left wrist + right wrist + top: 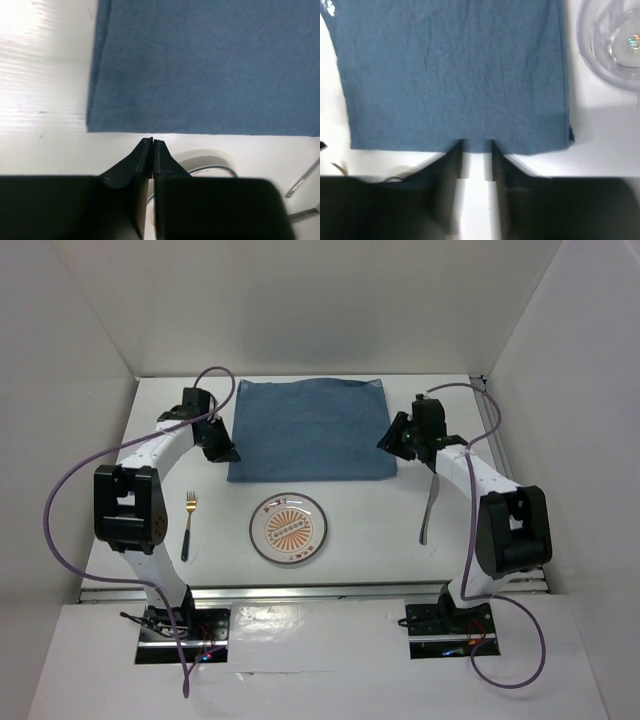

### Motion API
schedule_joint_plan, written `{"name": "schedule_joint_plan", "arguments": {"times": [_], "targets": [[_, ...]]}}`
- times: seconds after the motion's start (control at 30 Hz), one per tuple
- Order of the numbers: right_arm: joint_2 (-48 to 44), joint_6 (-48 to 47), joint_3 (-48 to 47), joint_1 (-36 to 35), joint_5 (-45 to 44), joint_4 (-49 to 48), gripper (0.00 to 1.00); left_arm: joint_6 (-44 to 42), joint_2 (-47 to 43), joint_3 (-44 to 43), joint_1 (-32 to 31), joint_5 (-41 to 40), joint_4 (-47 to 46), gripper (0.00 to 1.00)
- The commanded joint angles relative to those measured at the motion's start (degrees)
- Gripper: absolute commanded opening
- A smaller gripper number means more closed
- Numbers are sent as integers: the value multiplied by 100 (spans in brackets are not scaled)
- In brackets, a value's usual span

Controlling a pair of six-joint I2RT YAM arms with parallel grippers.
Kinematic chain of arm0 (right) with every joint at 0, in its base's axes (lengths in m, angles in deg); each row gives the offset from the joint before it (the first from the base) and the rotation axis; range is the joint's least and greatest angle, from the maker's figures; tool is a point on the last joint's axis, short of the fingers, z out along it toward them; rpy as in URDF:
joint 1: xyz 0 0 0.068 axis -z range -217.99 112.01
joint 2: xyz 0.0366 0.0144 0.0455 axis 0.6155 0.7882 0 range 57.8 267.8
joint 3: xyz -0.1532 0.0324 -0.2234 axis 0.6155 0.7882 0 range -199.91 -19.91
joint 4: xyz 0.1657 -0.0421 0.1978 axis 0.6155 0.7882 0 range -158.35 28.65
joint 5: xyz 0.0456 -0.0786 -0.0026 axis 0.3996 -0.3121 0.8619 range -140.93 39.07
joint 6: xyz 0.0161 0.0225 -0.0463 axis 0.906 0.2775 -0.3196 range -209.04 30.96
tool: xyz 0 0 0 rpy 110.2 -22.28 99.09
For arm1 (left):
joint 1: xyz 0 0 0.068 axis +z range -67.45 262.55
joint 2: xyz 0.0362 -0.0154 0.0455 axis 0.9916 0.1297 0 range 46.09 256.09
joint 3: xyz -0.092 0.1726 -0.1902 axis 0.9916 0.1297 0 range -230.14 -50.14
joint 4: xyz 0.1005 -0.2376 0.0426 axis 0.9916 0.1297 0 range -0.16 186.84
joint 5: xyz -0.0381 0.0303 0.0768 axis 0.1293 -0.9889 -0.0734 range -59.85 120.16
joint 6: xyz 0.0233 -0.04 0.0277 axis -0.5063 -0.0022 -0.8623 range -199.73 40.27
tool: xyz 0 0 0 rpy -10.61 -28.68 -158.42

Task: Set the dinner table for one person

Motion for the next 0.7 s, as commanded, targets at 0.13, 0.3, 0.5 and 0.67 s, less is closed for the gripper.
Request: {"name": "schedule_joint_plan", "arguments": {"times": [0.13, 0.3, 0.5, 0.67], "targets": [[-1479, 740, 1382, -40, -532, -323, 70, 32, -511, 611, 48, -723, 25, 62], [-1570, 1048, 1779, 13, -691, -445, 52, 155, -353, 805, 101, -610, -63, 74], [-1051, 1163, 1780, 198, -691, -622, 53, 260, 78, 743, 101, -495, -116, 74], [-603, 1163, 1727, 198, -761, -754, 59, 313, 412, 629, 101, -495, -221, 70]]}}
